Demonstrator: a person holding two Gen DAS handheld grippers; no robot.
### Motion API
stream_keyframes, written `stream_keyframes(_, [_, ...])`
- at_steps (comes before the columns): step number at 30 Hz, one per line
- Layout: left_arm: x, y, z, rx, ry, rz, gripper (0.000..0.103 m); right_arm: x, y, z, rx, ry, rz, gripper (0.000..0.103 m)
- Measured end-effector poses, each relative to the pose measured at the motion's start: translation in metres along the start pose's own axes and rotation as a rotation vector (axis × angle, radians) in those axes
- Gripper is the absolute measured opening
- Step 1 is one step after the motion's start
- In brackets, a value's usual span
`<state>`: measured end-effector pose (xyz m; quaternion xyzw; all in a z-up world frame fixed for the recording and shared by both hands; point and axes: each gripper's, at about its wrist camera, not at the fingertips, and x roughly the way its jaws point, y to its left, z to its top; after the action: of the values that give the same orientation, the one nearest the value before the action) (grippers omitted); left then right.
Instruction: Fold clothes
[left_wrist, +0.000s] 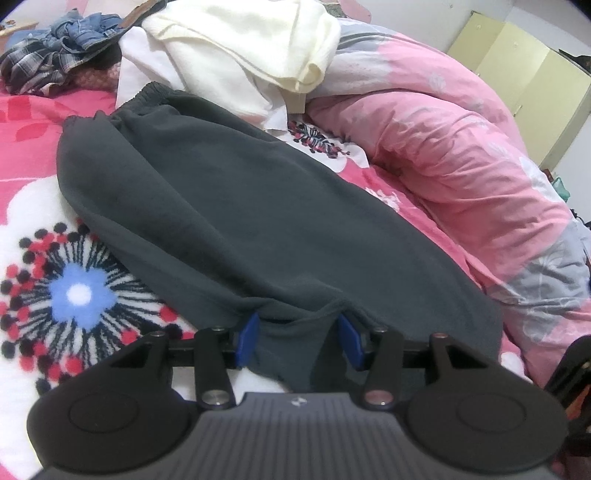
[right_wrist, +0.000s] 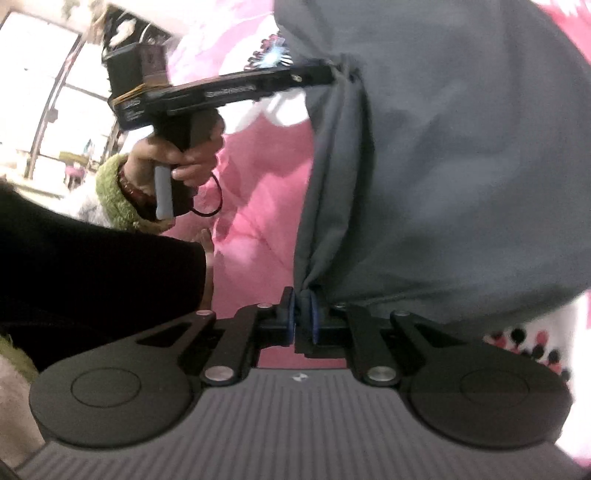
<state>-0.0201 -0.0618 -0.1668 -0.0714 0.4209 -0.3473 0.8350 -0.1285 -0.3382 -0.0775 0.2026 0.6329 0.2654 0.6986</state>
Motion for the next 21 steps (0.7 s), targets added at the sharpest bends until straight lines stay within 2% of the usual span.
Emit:
stream_keyframes(6, [-0.006,0.001,0.0,0.017,-0.022,0.046,0.05,0.012,-0.052,-0.016,0.24,0.045,-0.04,0.009])
stream_keyframes(9, [-0.017,-0.001,0.0,0.053,-0.06,0.109,0.051,0.013,-0.053,-0.018,0.239,0.049,-0.053,0.01])
stream_keyframes(11, [-0.028,-0.007,-0.002,0.098,-0.096,0.117,0.051,0.013,-0.052,-0.019,0.226,0.051,-0.063,0.01])
stream_keyframes(13, [-0.041,-0.017,-0.003,0.141,-0.124,0.071,0.052,0.014,-0.05,-0.019,0.21,0.054,-0.07,0.011])
stream_keyframes(15, [-0.046,-0.029,-0.006,0.181,-0.126,-0.018,0.053,0.015,-0.05,-0.019,0.21,0.055,-0.069,0.011])
stream_keyframes(18, [-0.032,-0.048,-0.013,0.233,-0.059,-0.112,0.053,0.015,-0.052,-0.021,0.221,0.055,-0.066,0.013])
stream_keyframes(21, [-0.005,-0.058,-0.024,0.255,0.018,-0.125,0.051,0.016,-0.051,-0.021,0.224,0.049,-0.075,0.019])
